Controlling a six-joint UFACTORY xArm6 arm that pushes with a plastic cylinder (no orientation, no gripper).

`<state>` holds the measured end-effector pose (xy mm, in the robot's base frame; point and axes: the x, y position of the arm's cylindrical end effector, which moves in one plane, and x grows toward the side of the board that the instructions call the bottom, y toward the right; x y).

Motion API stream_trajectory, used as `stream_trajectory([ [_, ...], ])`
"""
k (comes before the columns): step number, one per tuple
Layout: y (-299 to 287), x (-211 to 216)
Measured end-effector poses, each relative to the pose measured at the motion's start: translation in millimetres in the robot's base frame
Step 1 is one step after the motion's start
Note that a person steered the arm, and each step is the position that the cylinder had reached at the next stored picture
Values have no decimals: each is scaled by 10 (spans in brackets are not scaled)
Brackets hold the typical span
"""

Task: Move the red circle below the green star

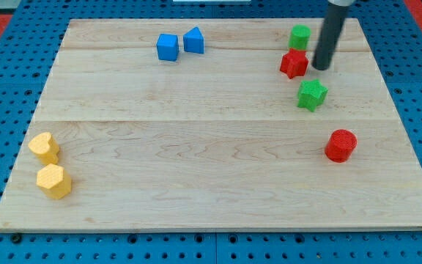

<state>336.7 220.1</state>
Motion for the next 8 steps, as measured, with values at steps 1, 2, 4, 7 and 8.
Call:
stream_trajectory([
  [1,999,709],
  [2,1180,1506],
  [4,106,2161],
  [7,-334,1567],
  [8,-341,1587],
])
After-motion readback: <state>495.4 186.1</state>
